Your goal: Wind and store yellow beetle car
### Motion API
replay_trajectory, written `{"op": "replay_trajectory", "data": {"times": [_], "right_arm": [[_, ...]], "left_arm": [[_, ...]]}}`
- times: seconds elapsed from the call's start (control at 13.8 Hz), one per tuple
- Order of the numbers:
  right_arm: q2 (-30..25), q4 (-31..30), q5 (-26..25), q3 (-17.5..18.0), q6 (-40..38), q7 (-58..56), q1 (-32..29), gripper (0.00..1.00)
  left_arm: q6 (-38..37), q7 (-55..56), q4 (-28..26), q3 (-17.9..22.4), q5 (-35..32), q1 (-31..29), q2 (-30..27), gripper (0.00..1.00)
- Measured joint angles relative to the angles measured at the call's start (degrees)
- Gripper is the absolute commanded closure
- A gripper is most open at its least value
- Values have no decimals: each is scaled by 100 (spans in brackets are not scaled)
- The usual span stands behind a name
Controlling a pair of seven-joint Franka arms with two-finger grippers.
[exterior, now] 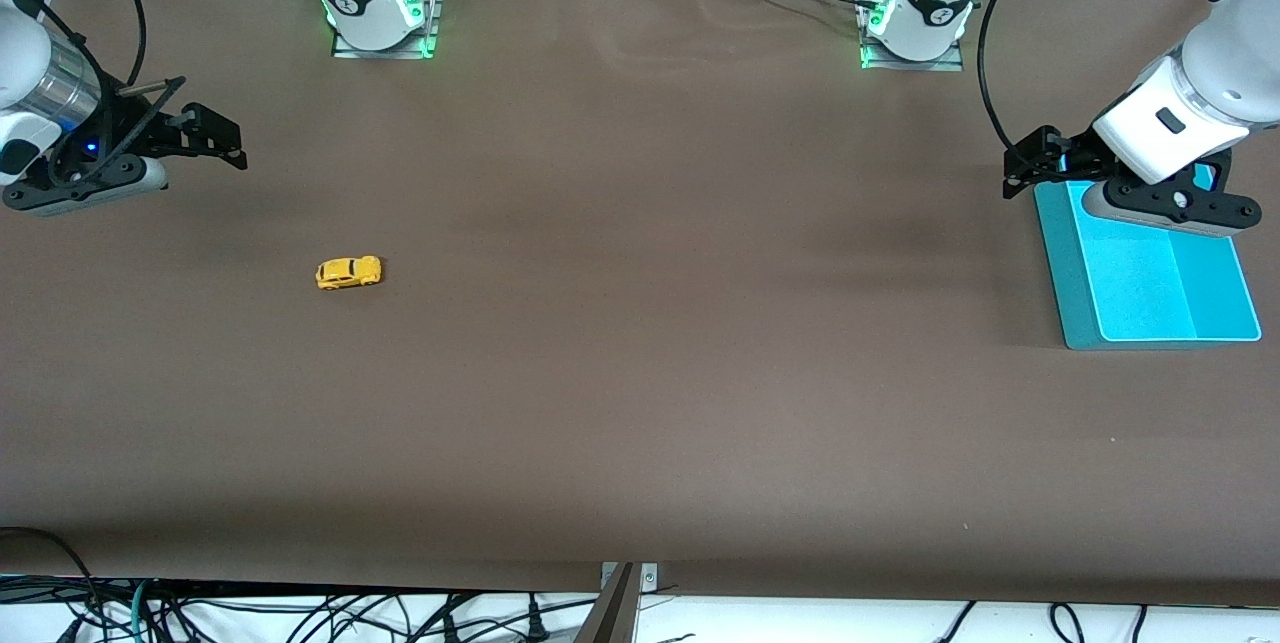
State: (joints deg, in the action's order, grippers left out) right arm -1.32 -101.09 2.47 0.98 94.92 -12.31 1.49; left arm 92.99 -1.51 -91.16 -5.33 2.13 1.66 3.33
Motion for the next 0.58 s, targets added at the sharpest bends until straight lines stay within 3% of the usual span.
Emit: {"op": "replay_trajectory", "data": {"times": [0.58], "right_arm": [[0,0,-23,0,-15,71,0,0]], "left_arm": [[0,0,0,-2,0,-1,2,0]]}}
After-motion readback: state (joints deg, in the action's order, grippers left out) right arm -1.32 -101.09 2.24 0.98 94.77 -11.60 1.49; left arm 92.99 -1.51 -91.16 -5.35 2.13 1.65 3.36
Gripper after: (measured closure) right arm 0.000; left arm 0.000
